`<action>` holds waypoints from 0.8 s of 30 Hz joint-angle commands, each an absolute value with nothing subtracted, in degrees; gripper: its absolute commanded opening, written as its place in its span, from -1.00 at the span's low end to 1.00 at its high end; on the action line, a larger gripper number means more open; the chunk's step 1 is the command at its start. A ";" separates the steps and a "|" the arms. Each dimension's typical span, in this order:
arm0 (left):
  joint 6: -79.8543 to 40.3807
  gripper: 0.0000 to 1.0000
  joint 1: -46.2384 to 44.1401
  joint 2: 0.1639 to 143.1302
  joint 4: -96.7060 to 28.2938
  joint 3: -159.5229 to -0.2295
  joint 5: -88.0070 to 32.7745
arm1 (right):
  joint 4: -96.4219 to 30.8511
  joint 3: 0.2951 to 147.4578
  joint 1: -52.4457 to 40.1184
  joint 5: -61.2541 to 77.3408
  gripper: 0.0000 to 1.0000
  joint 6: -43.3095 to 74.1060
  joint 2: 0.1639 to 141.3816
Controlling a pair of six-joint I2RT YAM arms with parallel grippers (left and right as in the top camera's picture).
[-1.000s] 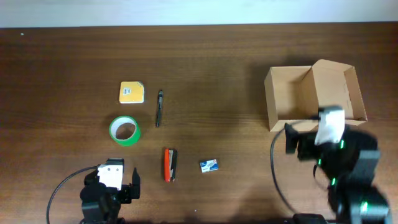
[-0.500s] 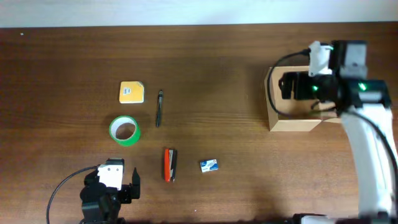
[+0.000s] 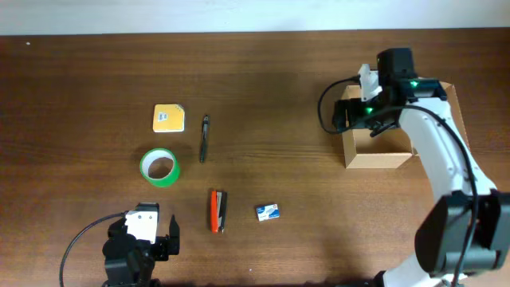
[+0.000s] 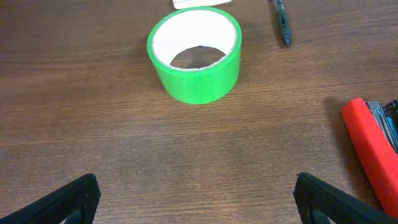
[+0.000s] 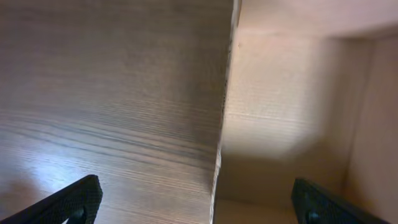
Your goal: Pack container
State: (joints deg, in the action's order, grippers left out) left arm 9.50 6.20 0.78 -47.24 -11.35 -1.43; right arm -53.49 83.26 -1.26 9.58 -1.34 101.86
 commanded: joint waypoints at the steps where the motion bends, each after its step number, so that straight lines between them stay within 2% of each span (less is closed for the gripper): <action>1: 10.61 0.99 6.55 0.30 -47.11 -10.94 -1.23 | -53.12 84.55 -1.48 6.90 0.98 -1.04 104.57; 8: 10.61 0.99 6.55 0.30 -47.11 -10.94 -1.23 | -52.93 84.55 -1.50 6.63 1.00 -1.17 108.53; 13: 10.61 0.99 6.55 0.30 -47.11 -10.94 -1.23 | -52.25 84.55 -1.50 6.61 0.68 -1.17 111.53; 15: 10.61 0.99 6.55 0.30 -47.11 -10.94 -1.23 | -51.92 84.55 -1.50 6.59 0.43 -1.19 112.79; 22: 10.61 0.99 6.55 0.30 -47.11 -10.94 -1.23 | -50.70 84.58 -1.50 6.59 -0.79 -1.19 113.49; 23: 10.61 0.99 6.55 0.30 -47.11 -10.94 -1.23 | -50.63 84.66 -1.50 6.61 -0.93 -1.19 113.49; 24: 10.61 0.99 6.55 0.30 -47.11 -10.94 -1.23 | -50.68 84.71 -1.50 6.61 -0.93 -1.19 113.49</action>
State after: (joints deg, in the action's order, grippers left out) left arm 9.50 6.20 0.78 -47.24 -11.35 -1.43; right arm -50.92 83.37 -1.28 6.92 -1.28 113.32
